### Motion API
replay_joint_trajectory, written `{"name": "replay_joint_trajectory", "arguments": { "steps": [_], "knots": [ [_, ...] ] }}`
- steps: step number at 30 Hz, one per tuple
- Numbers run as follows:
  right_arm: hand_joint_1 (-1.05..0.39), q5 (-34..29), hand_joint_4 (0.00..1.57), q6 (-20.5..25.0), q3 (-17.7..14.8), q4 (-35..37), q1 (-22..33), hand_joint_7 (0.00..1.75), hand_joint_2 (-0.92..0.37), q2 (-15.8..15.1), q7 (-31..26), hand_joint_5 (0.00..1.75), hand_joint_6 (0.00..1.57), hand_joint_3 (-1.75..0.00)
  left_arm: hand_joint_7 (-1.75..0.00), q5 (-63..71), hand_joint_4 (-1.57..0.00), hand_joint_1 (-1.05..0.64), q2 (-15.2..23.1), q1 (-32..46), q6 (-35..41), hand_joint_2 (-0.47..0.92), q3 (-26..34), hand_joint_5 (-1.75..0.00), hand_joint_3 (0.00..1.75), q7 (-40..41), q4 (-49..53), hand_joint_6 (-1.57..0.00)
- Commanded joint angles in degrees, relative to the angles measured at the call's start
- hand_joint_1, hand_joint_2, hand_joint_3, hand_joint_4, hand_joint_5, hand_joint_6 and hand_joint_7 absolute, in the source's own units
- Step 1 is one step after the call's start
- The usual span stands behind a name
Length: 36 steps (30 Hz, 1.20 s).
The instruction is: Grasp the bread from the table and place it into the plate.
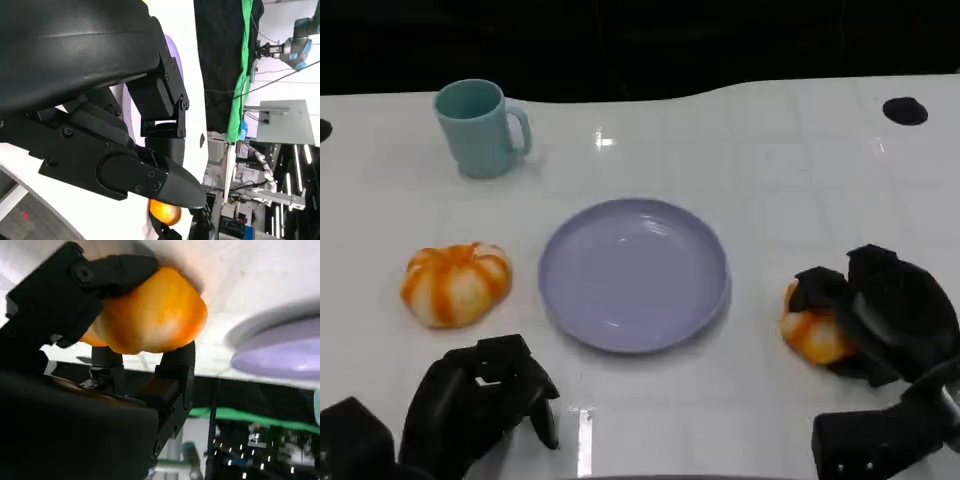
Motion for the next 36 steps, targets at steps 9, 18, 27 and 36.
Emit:
{"name": "replay_joint_trajectory", "arguments": {
  "steps": [9,18,27,36],
  "knots": [
    [-0.07,8.80,1.00,-8.93,-4.45,-1.55,-1.87,1.74,-0.21,1.18,-3.76,1.75,0.75,-1.42,-1.00,0.18,-1.21,-0.95,0.58,0.68,-0.70,0.92,0.26,-1.41,0.07,0.18,-0.23,-1.18],
    [-0.10,13.32,0.99,-11.61,-5.36,-5.58,-3.48,1.74,-0.18,3.99,4.31,1.75,0.74,-1.43,-1.00,0.31,-1.21,-0.95,0.65,0.74,-1.12,0.92,0.02,-1.42,0.08,-0.20,-0.02,-1.18],
    [-0.10,14.77,1.00,-12.92,-4.42,-1.75,-8.80,1.71,-0.19,9.93,11.10,1.75,0.76,-1.46,-1.03,0.66,-1.20,-0.96,0.63,0.72,-1.17,0.92,-0.14,-1.44,0.08,0.19,0.68,-1.16],
    [-0.12,13.93,0.98,-13.10,-2.94,7.54,-15.63,1.64,-0.22,16.92,11.41,1.75,0.79,-1.41,-1.01,0.57,-1.19,-0.94,0.68,0.79,-1.53,0.92,-0.15,-1.42,0.08,-0.22,0.77,-1.15]
  ]
}}
